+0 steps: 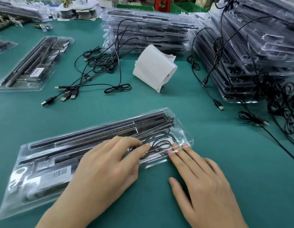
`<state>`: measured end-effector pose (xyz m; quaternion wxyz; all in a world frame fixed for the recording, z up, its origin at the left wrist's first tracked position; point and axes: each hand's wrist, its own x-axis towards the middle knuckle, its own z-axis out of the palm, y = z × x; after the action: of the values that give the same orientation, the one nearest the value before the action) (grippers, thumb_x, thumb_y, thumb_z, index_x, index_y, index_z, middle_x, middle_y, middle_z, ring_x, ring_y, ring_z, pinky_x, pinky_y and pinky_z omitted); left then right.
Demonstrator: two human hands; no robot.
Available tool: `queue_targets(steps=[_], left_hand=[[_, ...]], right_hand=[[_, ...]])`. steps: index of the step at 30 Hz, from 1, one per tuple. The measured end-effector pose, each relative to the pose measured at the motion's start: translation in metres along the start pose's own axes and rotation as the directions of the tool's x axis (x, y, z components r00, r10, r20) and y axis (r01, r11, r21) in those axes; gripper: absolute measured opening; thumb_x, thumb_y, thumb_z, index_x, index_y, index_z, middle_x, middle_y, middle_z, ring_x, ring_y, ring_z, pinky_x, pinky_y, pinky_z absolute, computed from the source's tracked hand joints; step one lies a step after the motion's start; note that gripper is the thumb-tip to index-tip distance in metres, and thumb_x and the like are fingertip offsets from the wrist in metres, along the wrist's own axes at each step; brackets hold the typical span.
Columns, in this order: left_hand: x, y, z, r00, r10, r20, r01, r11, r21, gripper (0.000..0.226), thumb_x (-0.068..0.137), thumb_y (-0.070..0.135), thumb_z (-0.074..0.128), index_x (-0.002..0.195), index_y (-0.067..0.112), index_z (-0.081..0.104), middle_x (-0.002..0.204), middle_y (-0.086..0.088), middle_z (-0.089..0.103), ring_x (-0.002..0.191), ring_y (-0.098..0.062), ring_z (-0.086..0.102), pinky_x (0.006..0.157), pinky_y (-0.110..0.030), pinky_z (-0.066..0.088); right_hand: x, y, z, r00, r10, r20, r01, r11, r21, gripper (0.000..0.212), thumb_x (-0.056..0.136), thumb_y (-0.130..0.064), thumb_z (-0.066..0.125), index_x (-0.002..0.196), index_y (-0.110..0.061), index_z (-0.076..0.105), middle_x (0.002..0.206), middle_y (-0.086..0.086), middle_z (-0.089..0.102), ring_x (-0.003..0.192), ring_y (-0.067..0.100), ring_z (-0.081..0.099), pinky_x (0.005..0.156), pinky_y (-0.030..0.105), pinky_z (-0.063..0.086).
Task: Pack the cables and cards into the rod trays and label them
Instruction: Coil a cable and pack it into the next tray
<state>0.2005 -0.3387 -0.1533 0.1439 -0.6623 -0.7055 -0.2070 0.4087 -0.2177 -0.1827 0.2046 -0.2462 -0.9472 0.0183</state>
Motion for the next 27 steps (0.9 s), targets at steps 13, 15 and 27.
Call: queue_targets(steps=[13, 15, 27], left_hand=[[-0.03, 0.028, 0.002, 0.987, -0.093, -0.131, 0.116, 0.976, 0.187, 0.021, 0.091, 0.038, 0.071, 0.078, 0.022, 0.077, 0.068, 0.001, 0.055, 0.058, -0.023, 0.053, 0.063, -0.034, 0.038], [-0.042, 0.041, 0.003, 0.984, -0.177, -0.035, 0.18, 0.974, 0.139, 0.032, 0.091, 0.043, 0.063, 0.096, 0.019, 0.083, 0.063, 0.002, 0.053, 0.05, -0.02, 0.054, 0.061, -0.032, 0.04], [-0.016, 0.07, -0.011, 0.796, -0.495, 0.348, 0.481, 0.867, 0.131, 0.078, 0.084, 0.061, 0.039, 0.131, 0.006, 0.068, 0.038, 0.006, 0.042, 0.024, -0.014, 0.034, 0.037, -0.017, 0.018]], right_hand=[[0.001, -0.001, -0.001, 1.0, -0.003, 0.027, 0.004, 1.0, -0.021, 0.055, 0.089, -0.038, 0.05, 0.139, -0.017, 0.062, 0.145, 0.0, 0.058, 0.134, 0.021, 0.055, 0.1, 0.039, 0.041], [0.002, -0.001, -0.001, 1.0, -0.008, 0.027, 0.008, 1.0, -0.027, 0.057, 0.089, -0.038, 0.05, 0.141, -0.016, 0.06, 0.146, 0.001, 0.058, 0.134, 0.022, 0.055, 0.099, 0.039, 0.04], [0.003, -0.002, -0.002, 0.999, -0.012, 0.033, 0.012, 1.0, -0.027, 0.062, 0.089, -0.039, 0.049, 0.147, -0.017, 0.053, 0.147, 0.001, 0.057, 0.136, 0.022, 0.054, 0.099, 0.038, 0.04]])
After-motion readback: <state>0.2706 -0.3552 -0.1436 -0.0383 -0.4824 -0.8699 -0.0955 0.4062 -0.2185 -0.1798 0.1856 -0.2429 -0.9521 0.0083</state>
